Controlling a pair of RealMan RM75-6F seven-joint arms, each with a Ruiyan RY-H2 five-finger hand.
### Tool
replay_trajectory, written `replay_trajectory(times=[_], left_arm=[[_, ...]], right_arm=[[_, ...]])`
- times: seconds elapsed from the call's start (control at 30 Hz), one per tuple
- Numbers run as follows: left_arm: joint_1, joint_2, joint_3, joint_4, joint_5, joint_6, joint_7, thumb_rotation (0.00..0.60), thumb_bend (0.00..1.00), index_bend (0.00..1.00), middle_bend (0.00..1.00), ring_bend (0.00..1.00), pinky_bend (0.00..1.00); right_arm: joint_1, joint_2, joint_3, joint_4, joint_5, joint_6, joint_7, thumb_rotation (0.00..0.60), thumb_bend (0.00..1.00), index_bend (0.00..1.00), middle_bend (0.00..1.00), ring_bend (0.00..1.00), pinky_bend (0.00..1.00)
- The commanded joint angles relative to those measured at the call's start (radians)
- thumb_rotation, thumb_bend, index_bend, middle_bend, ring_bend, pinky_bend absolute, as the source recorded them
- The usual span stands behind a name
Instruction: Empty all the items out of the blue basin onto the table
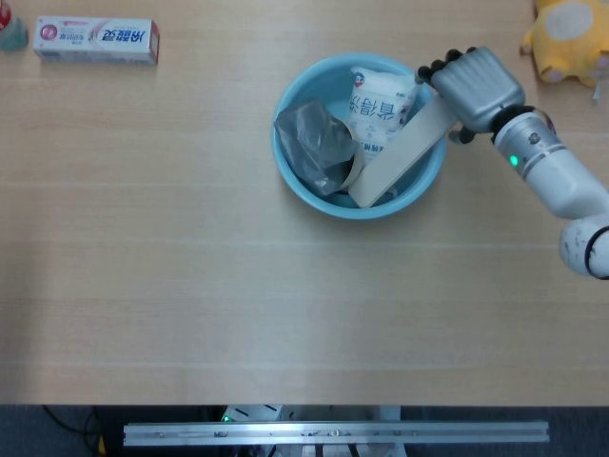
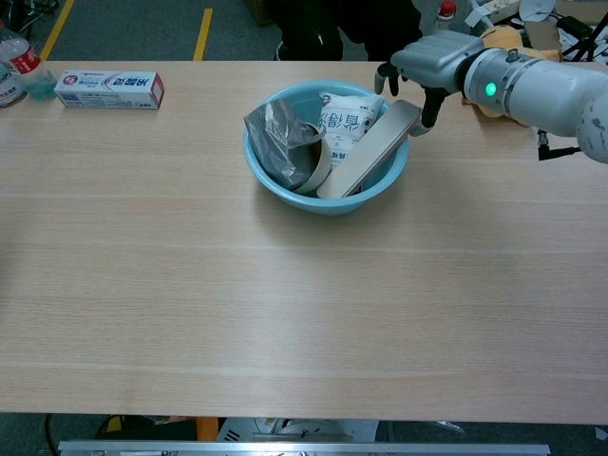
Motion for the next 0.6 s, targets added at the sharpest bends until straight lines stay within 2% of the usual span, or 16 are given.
replay_trajectory(times=[0.03, 0.33, 0.6], left_arm=[[0.002, -0.003, -0.001, 0.003, 0.001, 0.004, -0.001, 0.600, 0.22, 0.29, 0.29, 0.25, 0.23], [-0.003, -0.011, -0.001, 0.018, -0.001, -0.008, -0.007, 0.600, 0.22, 0.29, 0.29, 0.25, 0.23], [-0.006, -0.016, -0.001, 0.024, 0.005, -0.008, -0.011, 0.600, 0.22, 0.29, 0.29, 0.25, 0.23]], right_arm=[[0.039, -0.002, -0.025, -0.002, 0.049, -0.022, -0.024, 0.600, 0.11, 0.25, 0.33, 0.25, 0.38], [0.073, 0.025, -0.090, -0.055, 0.104, 0.007, -0.044, 0.600, 0.12, 0.25, 0.37, 0.26, 0.38], [0.077, 0.036, -0.109, -0.073, 0.094, 0.044, -0.019, 0.600, 0.14, 0.30, 0.43, 0.32, 0.42]])
